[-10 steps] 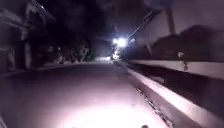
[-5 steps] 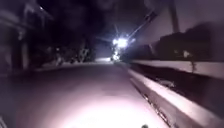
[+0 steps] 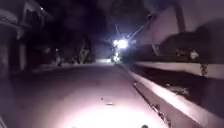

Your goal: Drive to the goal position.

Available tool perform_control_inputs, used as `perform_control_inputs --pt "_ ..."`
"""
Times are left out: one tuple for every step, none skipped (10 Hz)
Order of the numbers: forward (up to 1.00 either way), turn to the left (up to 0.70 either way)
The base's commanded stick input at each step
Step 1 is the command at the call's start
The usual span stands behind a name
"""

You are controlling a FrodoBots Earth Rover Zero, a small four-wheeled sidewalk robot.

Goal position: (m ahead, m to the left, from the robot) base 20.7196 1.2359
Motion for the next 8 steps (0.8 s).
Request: perform_control_inputs --pt "0.7 0.0" --pt "0.7 0.0" --pt "0.7 0.0" --pt "0.7 0.0" --pt "0.7 0.0" --pt "0.7 0.0" --pt "0.7 0.0" --pt "0.7 0.0"
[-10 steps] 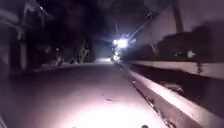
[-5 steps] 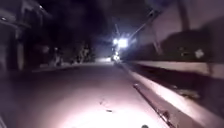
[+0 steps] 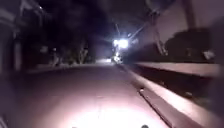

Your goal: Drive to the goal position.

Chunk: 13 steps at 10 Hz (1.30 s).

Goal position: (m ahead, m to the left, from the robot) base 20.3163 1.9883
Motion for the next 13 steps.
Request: perform_control_inputs --pt "0.7 -0.07" --pt "0.7 -0.31" --pt "0.7 -0.27" --pt "0.7 -0.13" --pt "0.7 0.0" --pt "0.7 0.0" --pt "0.7 0.0" --pt "0.7 0.0" --pt "0.7 0.0" --pt "0.7 0.0" --pt "0.7 0.0" --pt "0.7 0.0" --pt "0.7 0.0"
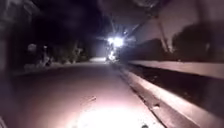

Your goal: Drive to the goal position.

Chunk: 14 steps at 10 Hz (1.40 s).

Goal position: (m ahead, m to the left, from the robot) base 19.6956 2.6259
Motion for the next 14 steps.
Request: perform_control_inputs --pt "0.7 0.0" --pt "0.7 0.0" --pt "0.7 0.0" --pt "0.7 0.0" --pt "0.7 0.0" --pt "0.7 0.0" --pt "0.7 0.0" --pt "0.7 0.0" --pt "0.7 0.0" --pt "0.7 0.0" --pt "0.7 0.0" --pt "0.7 0.0" --pt "0.7 0.0" --pt "0.7 0.0"
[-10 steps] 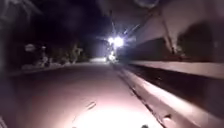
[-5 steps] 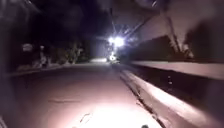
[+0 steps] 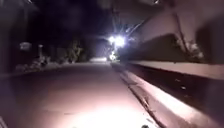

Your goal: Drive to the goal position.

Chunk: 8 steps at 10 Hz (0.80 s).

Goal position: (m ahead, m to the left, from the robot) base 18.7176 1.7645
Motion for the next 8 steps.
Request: perform_control_inputs --pt "0.7 0.0" --pt "0.7 0.0" --pt "0.7 0.0" --pt "0.7 0.0" --pt "0.7 0.0" --pt "0.7 0.0" --pt "0.7 0.0" --pt "0.7 0.0"
